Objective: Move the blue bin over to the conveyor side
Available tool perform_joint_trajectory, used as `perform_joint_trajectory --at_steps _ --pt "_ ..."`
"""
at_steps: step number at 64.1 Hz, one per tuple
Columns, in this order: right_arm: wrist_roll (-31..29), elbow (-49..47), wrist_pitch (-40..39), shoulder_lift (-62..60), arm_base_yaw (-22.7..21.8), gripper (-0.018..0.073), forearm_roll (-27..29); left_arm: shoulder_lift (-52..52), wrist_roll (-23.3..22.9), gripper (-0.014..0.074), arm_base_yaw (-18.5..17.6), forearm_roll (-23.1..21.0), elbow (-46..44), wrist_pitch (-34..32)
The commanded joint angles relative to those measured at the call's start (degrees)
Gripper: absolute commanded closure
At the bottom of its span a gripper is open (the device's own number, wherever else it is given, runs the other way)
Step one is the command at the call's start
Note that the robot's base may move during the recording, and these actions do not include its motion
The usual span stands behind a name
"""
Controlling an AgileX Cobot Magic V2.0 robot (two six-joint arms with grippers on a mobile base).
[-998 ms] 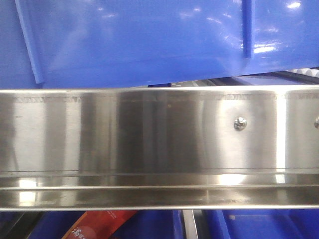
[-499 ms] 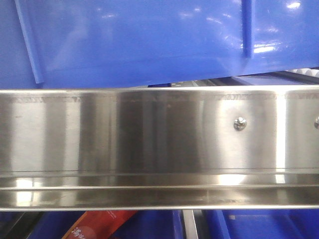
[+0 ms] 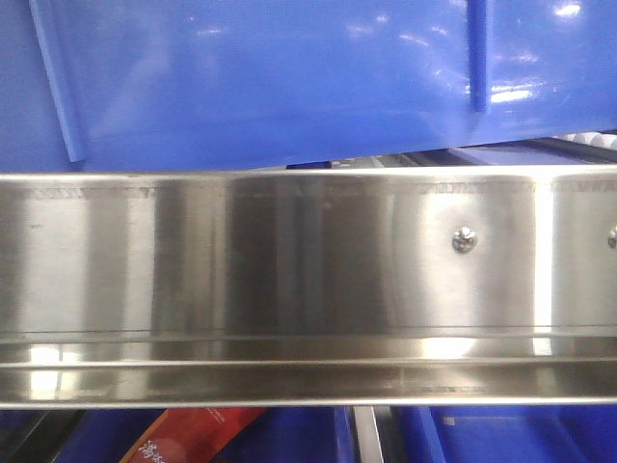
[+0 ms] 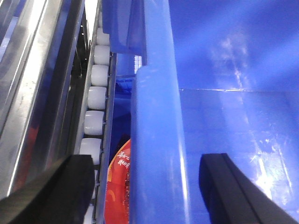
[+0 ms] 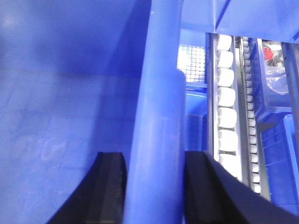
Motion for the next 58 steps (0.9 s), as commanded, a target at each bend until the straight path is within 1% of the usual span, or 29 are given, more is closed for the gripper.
perform_joint_trajectory --at_steps 1,5,11,18,19,20,23,31,58 --pt "-0.34 0.10 -0.50 -0.04 0.06 0.0638 -0.31 0.42 -0.47 0.0260 -0.07 -0.18 0.06 0.52" --pt "-0.34 0.10 -0.50 -0.04 0.06 0.0638 -0.31 0.42 -0.47 0.0284 -0.07 -0.53 0.06 0.52" --pt "-0.34 0.10 -0.50 -0.04 0.06 0.0638 -0.31 0.42 -0.47 0.0364 -0.07 -1.48 0.06 0.52" --pt "-0.34 0.10 -0.50 -0.04 0.06 0.0638 -0.31 0.42 -0.47 0.0524 -0.07 -2.89 0.06 0.52" --pt "-0.34 0.10 -0.50 -0.04 0.06 0.0638 -0.31 0.42 -0.47 0.0535 -0.07 -3.00 0.06 0.52" --pt "-0.34 0.10 -0.50 -0.04 0.06 0.0638 -0.31 0.42 -0.47 0.0568 -0.07 -3.01 0.06 0.52" --pt "-0.34 0.10 -0.50 -0.04 0.06 0.0638 -0.31 0.42 -0.47 0.0631 -0.07 -3.01 0.06 0.52" --pt "-0.34 0.10 -0.50 -0.04 0.06 0.0638 -0.31 0.42 -0.47 0.0602 -0.07 -3.01 0.06 0.52" --pt "-0.34 0.10 -0.50 -0.04 0.06 0.0638 -0.31 0.42 -0.47 0.0602 -0.07 -3.01 0.06 0.18"
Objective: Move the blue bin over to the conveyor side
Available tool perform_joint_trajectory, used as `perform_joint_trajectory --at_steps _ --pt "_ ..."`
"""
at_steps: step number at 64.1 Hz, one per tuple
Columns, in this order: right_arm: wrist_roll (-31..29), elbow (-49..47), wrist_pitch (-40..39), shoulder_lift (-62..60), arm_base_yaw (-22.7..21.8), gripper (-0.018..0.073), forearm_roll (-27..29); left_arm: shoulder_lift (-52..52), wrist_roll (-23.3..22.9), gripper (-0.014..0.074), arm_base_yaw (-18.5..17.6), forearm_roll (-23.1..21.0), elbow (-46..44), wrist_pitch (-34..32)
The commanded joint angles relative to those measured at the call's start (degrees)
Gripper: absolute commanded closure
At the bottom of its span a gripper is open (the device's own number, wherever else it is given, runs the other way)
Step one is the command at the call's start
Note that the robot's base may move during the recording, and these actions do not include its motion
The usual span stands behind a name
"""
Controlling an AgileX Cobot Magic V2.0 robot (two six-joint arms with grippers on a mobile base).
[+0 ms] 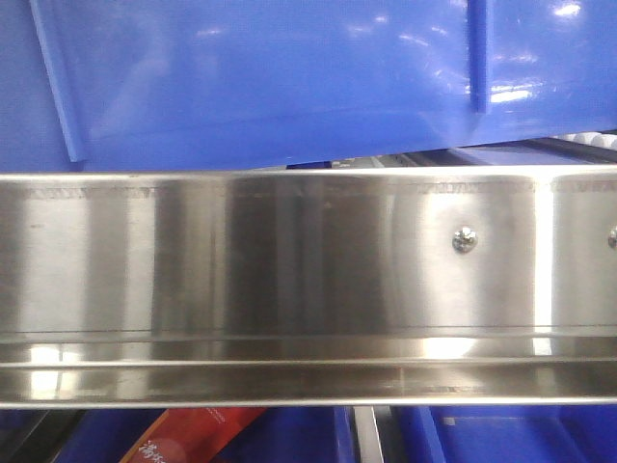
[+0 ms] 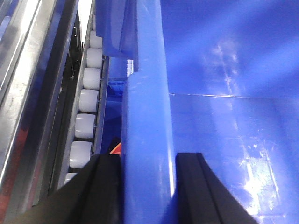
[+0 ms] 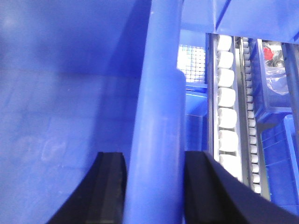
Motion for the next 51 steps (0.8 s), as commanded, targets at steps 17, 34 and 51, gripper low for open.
perform_joint_trajectory --at_steps 17,34,51 --pt "-0.21 0.10 -0.37 -0.94 0.06 0.0638 -0.34 -0.52 0.23 0.0605 -0.07 -0.92 -1.14 2.36" --pt "0.69 -0.02 -0.37 -5.57 0.06 0.0638 -0.34 -1.56 0.23 0.0616 -0.07 0.08 -8.94 8.23" --pt "1.81 -0.02 -0.37 -10.27 0.06 0.0638 -0.34 -2.00 0.23 0.0616 -0.14 0.08 -14.84 12.21"
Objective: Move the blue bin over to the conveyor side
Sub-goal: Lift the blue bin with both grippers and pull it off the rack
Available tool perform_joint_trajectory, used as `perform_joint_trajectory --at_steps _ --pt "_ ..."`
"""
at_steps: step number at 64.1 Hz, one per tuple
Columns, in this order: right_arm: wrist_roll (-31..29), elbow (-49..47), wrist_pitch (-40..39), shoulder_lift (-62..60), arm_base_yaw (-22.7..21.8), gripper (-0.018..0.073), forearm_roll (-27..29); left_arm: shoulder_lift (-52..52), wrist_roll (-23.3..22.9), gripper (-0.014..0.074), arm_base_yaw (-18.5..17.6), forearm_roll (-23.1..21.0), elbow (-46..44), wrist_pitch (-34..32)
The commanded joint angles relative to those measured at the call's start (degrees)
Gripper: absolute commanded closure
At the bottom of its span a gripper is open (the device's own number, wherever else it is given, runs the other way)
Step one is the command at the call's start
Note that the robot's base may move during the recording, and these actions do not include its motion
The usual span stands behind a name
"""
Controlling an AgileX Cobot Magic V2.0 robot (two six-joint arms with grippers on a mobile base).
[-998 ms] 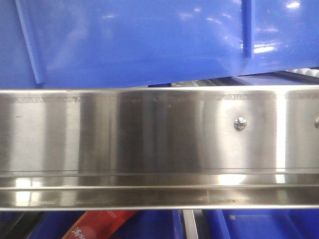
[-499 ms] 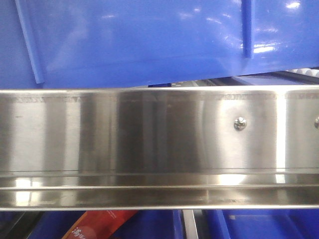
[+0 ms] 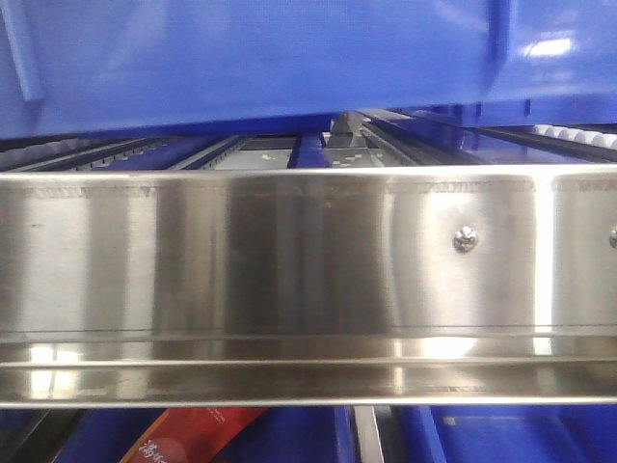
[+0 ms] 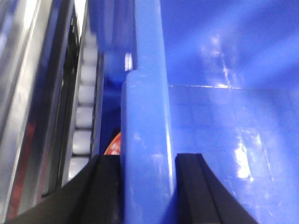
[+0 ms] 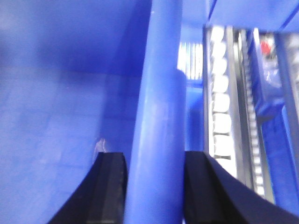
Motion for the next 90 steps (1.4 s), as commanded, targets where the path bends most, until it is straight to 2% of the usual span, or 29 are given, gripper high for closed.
perform_joint_trajectory --at_steps 1,13,30,41,49,73,90 --pt "-0.17 -1.05 -3.75 -3.33 0.06 0.0638 -0.68 -2.11 0.01 0.0616 -0.19 -0.73 -2.06 -1.94" --pt "1.93 -0.94 -3.75 -6.76 0.06 0.0638 -0.68 -4.82 0.01 0.0616 -2.25 -0.15 -2.06 -1.47" --pt "2.43 0.32 -3.75 -10.88 0.06 0.0638 -0.68 -9.00 -3.44 0.0616 -6.52 6.15 -1.04 -0.35" --pt "2.43 7.95 -3.75 -15.77 0.06 0.0638 -0.68 -12.23 -4.47 0.0616 -6.52 6.15 1.75 -0.25" --pt "2.58 13.24 -6.52 -20.31 0.06 0.0638 -0.68 -14.61 -4.47 0.0616 -6.52 6.15 3.43 0.10" --pt "2.67 19.71 -6.47 -27.20 0.06 0.0638 -0.68 -19.78 -4.47 0.0616 -6.52 6.15 7.61 0.60" --pt "2.67 20.10 -8.13 -28.35 0.06 0.0638 -0.68 -20.98 -4.47 0.0616 -6.52 5.72 7.61 1.66"
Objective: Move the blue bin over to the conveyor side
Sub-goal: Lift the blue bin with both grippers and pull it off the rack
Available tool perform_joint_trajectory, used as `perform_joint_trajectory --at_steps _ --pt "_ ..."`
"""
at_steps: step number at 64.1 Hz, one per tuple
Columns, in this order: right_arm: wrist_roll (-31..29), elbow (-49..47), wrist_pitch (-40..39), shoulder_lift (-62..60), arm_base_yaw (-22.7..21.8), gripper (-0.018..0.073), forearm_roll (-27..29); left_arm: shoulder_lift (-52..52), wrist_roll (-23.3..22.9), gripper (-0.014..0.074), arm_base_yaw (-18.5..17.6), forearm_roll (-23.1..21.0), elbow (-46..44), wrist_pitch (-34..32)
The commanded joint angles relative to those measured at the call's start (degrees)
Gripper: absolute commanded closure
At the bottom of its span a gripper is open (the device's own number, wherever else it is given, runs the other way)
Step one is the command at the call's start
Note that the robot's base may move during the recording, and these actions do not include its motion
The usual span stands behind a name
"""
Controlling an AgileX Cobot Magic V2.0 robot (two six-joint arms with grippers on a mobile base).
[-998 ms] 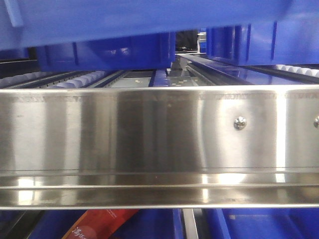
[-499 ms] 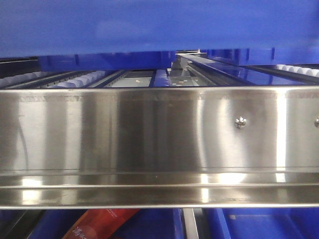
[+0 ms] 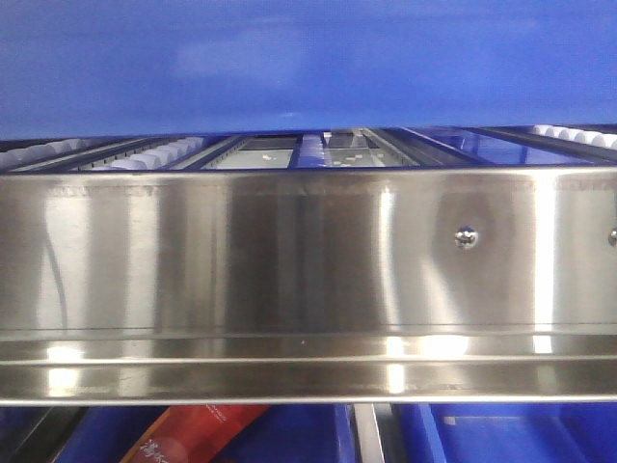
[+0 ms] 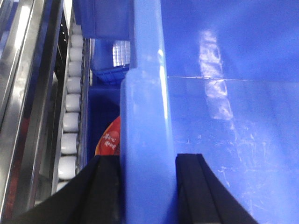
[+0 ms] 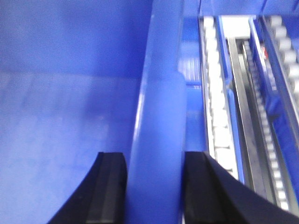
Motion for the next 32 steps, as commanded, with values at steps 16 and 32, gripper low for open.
perform_joint_trajectory --at_steps 16,32 --pt "-1.14 -0.75 -6.42 -1.60 0.06 0.0638 -2.50 -2.85 -0.14 0.0616 -0.08 1.19 -0.69 -2.74" --pt "-1.14 -0.75 -6.83 -1.60 0.06 0.0638 -2.50 -2.85 -0.14 0.0616 -0.08 1.19 -0.69 -2.14"
